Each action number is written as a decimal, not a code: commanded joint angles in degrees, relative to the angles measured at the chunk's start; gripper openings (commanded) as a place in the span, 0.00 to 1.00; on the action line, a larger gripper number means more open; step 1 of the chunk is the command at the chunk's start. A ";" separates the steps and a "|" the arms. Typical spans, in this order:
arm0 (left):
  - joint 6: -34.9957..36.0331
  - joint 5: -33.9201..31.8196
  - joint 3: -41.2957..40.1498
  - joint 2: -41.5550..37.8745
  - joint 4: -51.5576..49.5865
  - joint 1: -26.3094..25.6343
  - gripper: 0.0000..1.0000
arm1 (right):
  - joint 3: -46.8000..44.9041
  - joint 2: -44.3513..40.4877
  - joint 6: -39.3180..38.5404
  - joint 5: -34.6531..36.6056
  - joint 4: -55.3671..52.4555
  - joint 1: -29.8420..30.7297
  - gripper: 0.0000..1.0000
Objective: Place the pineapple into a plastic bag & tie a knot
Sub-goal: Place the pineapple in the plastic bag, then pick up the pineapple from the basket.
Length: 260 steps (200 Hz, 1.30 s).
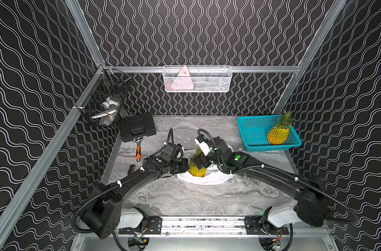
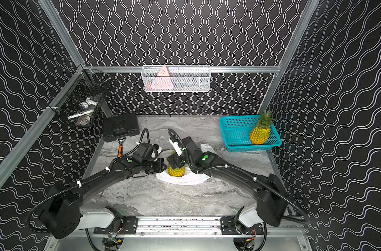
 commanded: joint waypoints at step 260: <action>3.93 -1.57 4.38 3.00 -7.01 -0.75 0.00 | 17.32 32.63 -5.87 12.17 29.90 -64.21 0.36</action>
